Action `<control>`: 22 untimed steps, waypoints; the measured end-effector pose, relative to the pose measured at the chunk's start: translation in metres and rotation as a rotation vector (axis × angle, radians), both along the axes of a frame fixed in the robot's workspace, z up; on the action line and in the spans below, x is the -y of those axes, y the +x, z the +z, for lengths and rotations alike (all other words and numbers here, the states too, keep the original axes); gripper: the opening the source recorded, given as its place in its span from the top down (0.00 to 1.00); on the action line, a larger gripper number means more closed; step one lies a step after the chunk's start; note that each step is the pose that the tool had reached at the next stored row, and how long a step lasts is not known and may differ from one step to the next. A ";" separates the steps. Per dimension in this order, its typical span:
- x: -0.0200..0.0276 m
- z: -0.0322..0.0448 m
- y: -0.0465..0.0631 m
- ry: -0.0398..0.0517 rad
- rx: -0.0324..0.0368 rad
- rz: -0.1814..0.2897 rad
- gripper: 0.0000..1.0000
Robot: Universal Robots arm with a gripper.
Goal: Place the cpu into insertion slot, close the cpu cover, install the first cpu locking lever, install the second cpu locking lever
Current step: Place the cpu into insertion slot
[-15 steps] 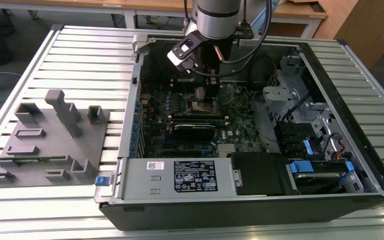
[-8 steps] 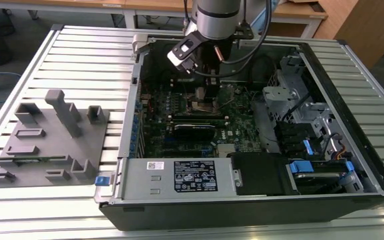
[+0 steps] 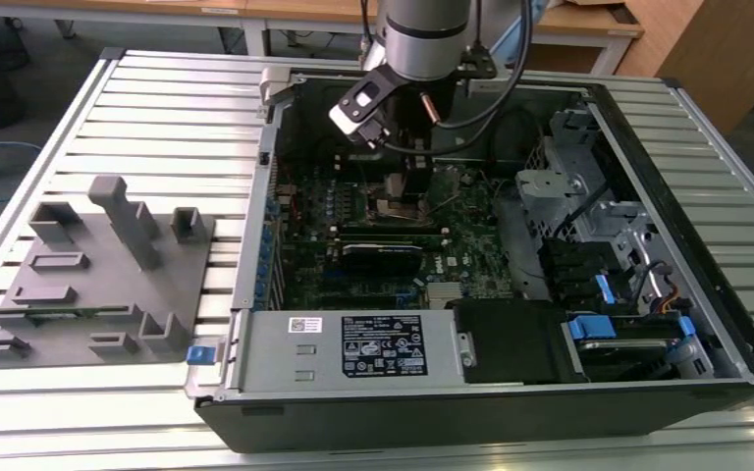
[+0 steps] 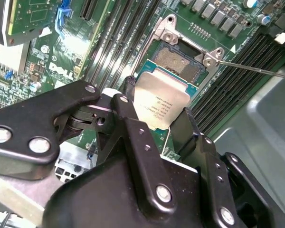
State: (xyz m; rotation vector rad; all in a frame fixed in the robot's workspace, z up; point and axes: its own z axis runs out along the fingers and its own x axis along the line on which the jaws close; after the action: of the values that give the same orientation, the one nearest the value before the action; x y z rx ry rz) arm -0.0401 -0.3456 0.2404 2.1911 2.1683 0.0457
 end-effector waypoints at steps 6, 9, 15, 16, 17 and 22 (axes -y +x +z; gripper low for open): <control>-0.0004 -0.0048 -0.006 -0.0011 0.0068 0.001 0.46; -0.0008 -0.0089 -0.007 -0.0009 0.0093 0.001 0.46; -0.0042 -0.0132 -0.007 -0.0010 0.0093 0.001 0.46; -0.0050 -0.0135 -0.007 -0.0011 0.0093 0.001 0.46; -0.0058 -0.0140 -0.007 -0.0010 0.0093 0.001 0.46; -0.0082 -0.0204 -0.007 -0.0009 0.0094 0.001 0.46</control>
State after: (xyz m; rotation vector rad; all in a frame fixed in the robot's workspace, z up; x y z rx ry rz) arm -0.0470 -0.3373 0.2200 2.1850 2.1639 0.0549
